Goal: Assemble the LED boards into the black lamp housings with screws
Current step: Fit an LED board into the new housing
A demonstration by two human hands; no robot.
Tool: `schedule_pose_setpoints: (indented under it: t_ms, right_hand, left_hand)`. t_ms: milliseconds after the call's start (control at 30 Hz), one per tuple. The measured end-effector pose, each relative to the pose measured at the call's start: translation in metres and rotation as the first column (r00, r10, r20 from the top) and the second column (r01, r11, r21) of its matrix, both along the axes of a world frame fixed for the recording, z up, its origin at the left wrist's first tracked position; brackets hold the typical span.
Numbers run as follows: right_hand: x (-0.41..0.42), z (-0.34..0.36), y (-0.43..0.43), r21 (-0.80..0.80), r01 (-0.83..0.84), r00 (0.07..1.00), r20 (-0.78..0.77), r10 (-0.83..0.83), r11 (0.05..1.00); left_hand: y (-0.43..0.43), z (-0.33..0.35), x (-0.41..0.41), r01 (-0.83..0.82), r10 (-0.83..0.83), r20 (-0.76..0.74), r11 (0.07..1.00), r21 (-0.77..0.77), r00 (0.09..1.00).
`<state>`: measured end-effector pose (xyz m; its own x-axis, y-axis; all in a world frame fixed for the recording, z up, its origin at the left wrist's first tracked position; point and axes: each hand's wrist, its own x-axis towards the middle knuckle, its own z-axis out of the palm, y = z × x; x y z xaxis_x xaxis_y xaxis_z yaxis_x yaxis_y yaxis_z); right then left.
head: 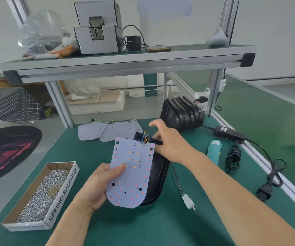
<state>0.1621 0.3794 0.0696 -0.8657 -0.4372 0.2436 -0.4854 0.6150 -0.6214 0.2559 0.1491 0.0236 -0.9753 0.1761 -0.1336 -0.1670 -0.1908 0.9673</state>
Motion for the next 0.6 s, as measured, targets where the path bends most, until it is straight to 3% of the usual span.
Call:
schedule_pose_setpoints:
  t_ms: [100, 333, 600]
  right_hand:
    - [-0.003, 0.004, 0.0, 0.163, -0.062, 0.998, 0.015, 0.06, 0.985]
    - [-0.002, 0.004, -0.001, 0.246, -0.091, 0.993, -0.05, 0.106, 0.965]
    - [-0.008, 0.002, -0.001, 0.257, -0.117, 0.993, 0.043, 0.11, 0.959]
  left_hand:
    - [0.0, -0.001, 0.003, 0.041, -0.041, 0.01, 0.999, -0.034, 0.999]
    - [0.01, -0.001, 0.01, 0.155, -0.155, 0.009, 0.983, -0.101, 0.988]
    - [0.008, -0.001, 0.008, 0.192, -0.193, 0.003, 0.975, -0.116, 0.981]
